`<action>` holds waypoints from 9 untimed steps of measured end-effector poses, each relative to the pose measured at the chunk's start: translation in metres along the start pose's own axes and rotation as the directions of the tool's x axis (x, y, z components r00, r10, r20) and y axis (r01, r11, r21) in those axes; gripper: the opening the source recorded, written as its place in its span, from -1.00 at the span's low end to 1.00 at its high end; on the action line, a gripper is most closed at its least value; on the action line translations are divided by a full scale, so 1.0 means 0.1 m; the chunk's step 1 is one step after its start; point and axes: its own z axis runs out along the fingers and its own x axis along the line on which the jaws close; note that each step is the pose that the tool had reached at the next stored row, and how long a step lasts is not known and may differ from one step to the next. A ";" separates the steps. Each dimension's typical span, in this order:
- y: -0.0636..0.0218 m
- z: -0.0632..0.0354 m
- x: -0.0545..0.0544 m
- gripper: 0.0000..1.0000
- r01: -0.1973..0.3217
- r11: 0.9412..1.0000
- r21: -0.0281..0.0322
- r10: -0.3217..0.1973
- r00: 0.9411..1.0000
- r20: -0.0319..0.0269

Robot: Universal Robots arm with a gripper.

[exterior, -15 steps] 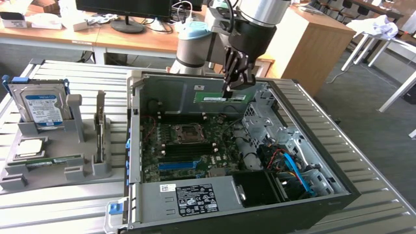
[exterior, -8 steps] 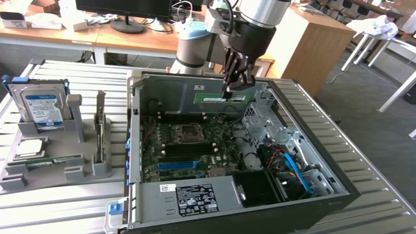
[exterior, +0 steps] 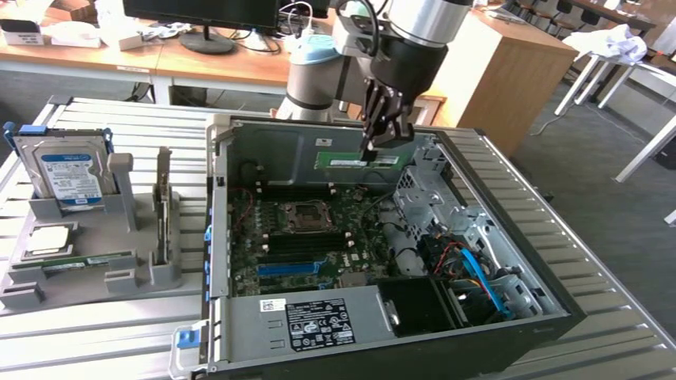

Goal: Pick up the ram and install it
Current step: 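Insert the ram into the slot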

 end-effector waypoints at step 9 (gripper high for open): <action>-0.001 0.021 0.00 -0.76 0.000 1.000 0.000 0.000 1.000 0.000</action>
